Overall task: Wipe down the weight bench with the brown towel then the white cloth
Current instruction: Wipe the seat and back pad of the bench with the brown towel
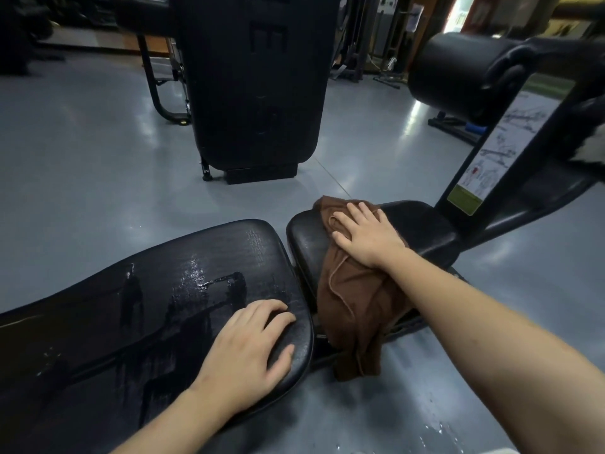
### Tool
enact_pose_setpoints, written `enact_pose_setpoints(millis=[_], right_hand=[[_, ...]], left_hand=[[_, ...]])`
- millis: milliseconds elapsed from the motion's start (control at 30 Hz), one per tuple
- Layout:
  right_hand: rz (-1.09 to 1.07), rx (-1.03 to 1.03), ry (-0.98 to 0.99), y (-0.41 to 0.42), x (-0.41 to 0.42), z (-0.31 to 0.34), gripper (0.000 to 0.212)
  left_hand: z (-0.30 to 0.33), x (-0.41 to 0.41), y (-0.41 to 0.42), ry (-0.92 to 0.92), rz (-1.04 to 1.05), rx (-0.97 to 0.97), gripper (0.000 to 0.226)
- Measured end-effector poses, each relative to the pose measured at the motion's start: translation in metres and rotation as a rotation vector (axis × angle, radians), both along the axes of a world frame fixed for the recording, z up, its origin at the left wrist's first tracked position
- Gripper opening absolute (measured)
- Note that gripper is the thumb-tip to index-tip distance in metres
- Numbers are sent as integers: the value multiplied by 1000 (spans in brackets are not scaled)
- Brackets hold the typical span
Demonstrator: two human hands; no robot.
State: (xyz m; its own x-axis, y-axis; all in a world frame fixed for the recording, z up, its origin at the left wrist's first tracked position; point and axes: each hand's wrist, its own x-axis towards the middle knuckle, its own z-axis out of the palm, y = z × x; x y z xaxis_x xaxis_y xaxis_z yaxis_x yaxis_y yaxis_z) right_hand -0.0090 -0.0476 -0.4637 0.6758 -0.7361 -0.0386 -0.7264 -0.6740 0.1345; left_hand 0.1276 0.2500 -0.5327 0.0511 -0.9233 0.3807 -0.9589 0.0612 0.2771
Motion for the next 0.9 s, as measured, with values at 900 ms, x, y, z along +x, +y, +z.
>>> enact_pose_setpoints(millis=[900], right_hand=[[-577,-48,-481,-33,-103,2,75]], left_hand=[[0,0,0,25,3,8,39]])
